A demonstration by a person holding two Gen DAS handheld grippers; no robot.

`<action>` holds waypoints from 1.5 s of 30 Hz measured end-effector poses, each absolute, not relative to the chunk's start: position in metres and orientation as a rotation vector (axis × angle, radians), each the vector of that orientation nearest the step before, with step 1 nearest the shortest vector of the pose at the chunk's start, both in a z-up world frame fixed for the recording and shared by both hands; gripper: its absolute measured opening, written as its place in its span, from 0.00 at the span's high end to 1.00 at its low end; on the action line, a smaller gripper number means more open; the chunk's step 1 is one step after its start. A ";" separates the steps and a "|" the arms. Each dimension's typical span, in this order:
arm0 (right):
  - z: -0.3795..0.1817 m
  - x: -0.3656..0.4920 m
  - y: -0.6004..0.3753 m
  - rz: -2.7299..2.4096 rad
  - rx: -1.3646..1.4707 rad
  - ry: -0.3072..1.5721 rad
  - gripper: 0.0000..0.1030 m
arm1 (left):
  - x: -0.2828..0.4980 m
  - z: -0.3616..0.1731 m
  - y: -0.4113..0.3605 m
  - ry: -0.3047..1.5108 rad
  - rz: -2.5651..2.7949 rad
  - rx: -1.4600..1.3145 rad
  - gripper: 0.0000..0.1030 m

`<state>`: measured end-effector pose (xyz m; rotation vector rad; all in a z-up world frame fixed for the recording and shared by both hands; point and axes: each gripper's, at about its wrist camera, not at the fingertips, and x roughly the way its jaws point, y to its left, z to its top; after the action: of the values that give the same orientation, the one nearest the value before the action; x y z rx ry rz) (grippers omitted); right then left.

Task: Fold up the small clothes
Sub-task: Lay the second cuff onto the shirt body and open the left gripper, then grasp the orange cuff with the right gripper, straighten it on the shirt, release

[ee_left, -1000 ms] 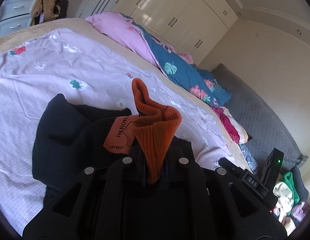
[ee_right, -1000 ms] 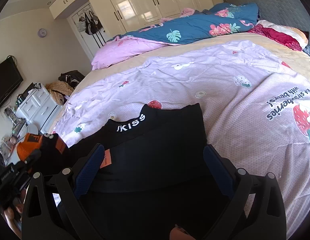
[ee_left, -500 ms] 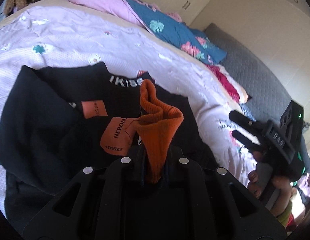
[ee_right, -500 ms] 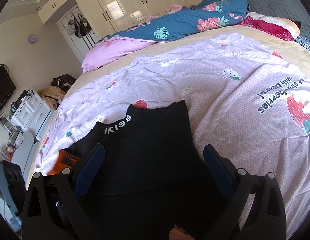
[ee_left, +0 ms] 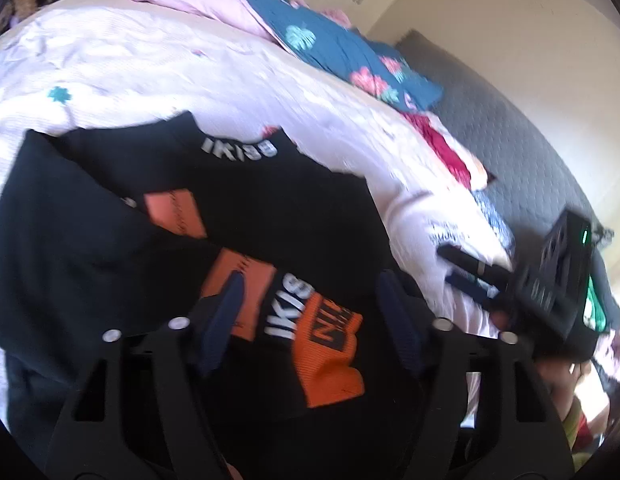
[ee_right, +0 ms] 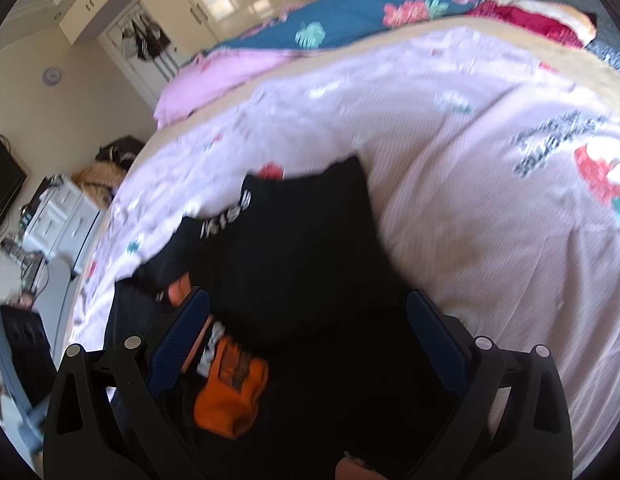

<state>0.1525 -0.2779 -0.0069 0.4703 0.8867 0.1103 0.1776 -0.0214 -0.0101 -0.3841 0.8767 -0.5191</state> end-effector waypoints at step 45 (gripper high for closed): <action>0.090 0.184 -0.175 0.410 0.112 0.571 0.93 | 0.184 0.004 0.147 0.784 0.050 -0.502 0.10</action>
<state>0.1844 -0.1751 0.0902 0.1117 0.5709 0.4102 0.1843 0.1467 0.0040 -0.5016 0.7842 0.0504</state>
